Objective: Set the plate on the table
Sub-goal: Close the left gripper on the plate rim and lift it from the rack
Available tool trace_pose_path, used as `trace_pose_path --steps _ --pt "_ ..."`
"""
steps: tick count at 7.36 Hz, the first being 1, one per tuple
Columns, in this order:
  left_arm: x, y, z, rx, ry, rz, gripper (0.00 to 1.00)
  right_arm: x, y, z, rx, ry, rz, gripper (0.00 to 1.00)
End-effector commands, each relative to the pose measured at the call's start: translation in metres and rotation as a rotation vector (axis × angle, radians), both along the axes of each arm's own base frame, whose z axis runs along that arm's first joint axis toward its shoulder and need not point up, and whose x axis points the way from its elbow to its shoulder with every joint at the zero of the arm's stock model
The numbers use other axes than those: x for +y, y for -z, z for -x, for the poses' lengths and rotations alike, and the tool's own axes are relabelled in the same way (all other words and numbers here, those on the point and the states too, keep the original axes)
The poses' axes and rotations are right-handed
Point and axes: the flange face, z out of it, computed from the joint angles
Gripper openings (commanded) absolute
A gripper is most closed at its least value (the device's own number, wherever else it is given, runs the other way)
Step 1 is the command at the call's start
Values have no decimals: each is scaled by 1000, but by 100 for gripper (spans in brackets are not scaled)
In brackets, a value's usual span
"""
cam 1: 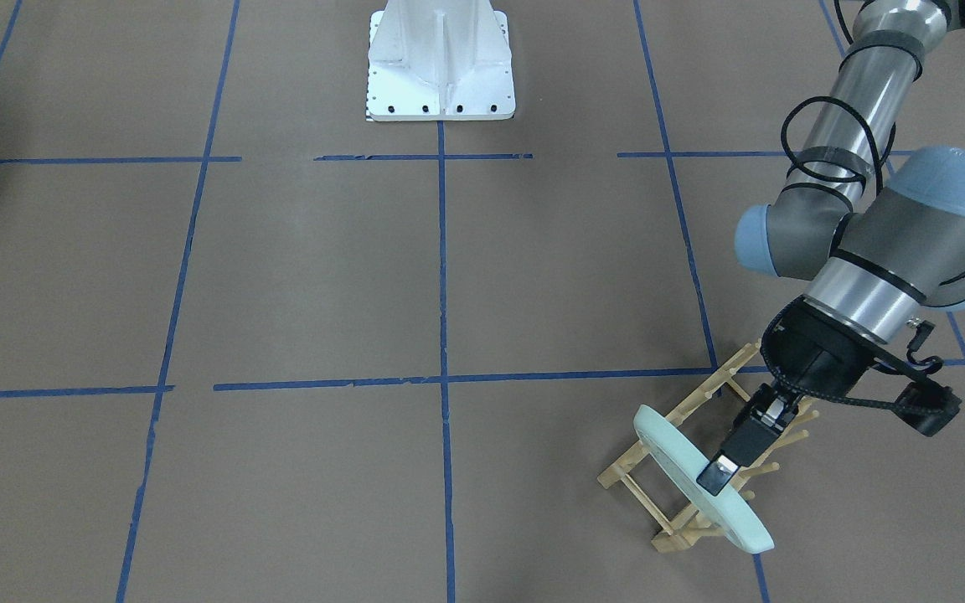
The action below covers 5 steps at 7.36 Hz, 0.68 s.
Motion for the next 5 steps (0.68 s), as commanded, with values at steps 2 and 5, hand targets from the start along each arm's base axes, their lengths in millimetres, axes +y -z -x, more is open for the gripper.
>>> trace_pose_path --steps 2,5 --pt "45 84 36 14 10 -6 0 -1 1 0 0 0 -2 100" --pt "115 113 -72 -196 -174 275 0 0 0 0 0 0 0 100"
